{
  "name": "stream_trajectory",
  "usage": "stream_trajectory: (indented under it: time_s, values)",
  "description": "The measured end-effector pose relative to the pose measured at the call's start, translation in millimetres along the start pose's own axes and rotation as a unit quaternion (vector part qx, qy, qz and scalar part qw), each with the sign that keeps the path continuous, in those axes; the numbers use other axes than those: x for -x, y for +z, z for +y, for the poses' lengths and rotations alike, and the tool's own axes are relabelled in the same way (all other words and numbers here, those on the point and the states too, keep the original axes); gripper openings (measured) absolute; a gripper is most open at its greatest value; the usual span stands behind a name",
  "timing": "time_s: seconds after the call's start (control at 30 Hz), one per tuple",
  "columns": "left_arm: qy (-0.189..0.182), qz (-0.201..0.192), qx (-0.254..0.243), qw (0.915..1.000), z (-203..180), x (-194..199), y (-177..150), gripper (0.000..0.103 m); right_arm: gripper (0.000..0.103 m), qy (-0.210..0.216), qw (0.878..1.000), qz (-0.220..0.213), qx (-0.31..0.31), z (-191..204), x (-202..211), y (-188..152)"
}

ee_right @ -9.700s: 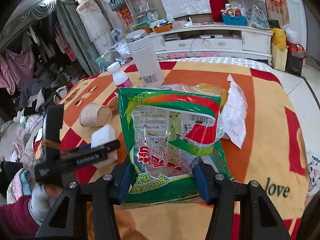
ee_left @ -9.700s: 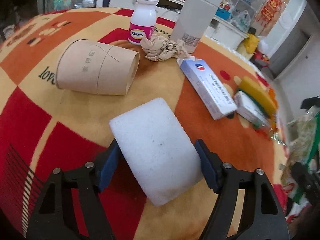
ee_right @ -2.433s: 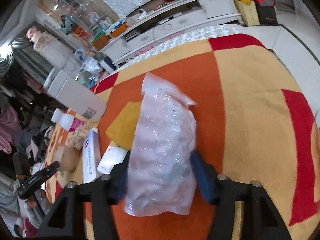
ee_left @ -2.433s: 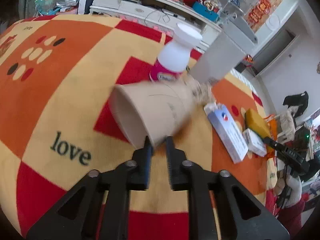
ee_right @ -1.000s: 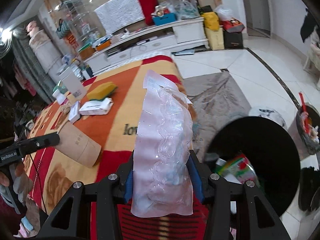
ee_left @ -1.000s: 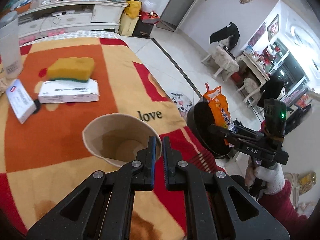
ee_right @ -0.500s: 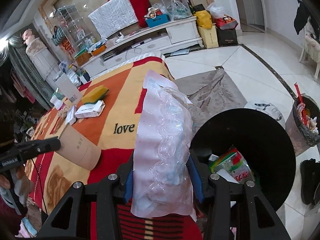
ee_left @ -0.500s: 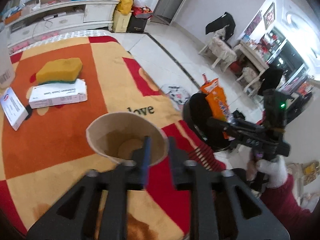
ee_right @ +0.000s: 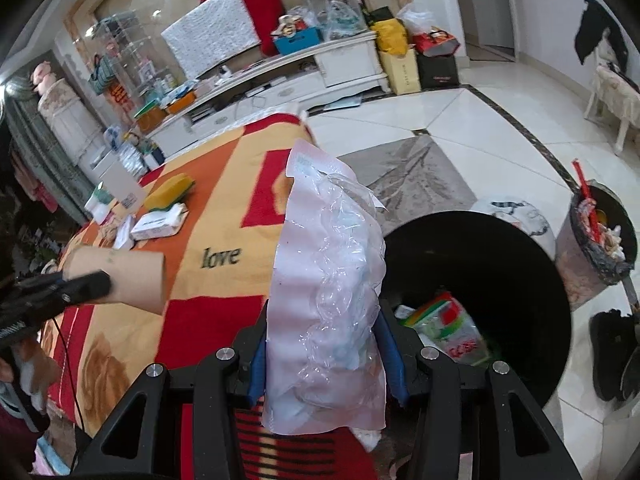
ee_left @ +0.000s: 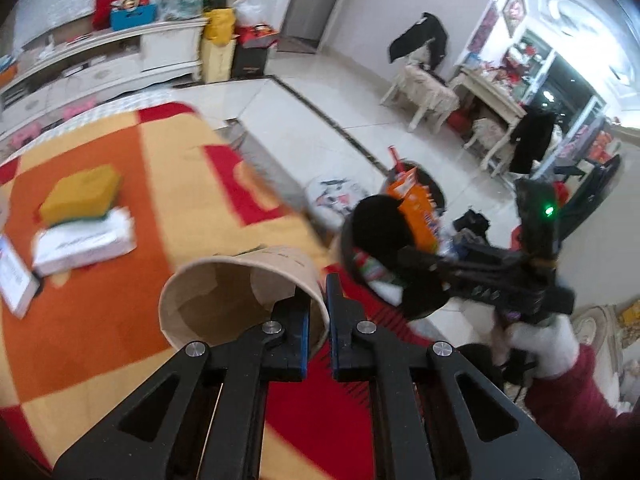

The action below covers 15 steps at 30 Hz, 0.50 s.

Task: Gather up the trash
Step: 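Carry the paper cup and plastic bag with both tools over the black bin, then open both tools to drop the paper cup and plastic bag into the bin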

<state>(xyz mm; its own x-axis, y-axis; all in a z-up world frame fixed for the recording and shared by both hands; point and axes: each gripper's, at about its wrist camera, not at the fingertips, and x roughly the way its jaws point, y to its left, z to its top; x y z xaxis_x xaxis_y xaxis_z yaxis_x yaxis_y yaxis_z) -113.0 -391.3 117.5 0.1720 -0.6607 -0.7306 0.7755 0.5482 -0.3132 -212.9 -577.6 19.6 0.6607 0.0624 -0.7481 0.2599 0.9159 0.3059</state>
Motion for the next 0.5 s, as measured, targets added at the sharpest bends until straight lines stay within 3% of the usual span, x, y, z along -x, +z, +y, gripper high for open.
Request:
stream_trajectory:
  time_s: [0.27, 0.37, 0.5]
  values:
    - [-0.072, 0.015, -0.006, 0.9973, -50.8, -52.4, 31.2, 0.005, 0.046, -0.025, 0.998, -0.002, -0.049, -49.4, 11.9, -2.2]
    - [-0.082, 0.022, 0.0, 0.9964, -61.6, -73.9, 38.0, 0.005, 0.046, -0.025, 0.997, 0.0, -0.07, -64.5, 12.4, -3.3]
    - [-0.099, 0.03, 0.021, 0.9944, -63.9, -99.1, 40.4, 0.006, 0.059, -0.032, 0.995, 0.007, -0.094, -81.0, 10.9, -5.3]
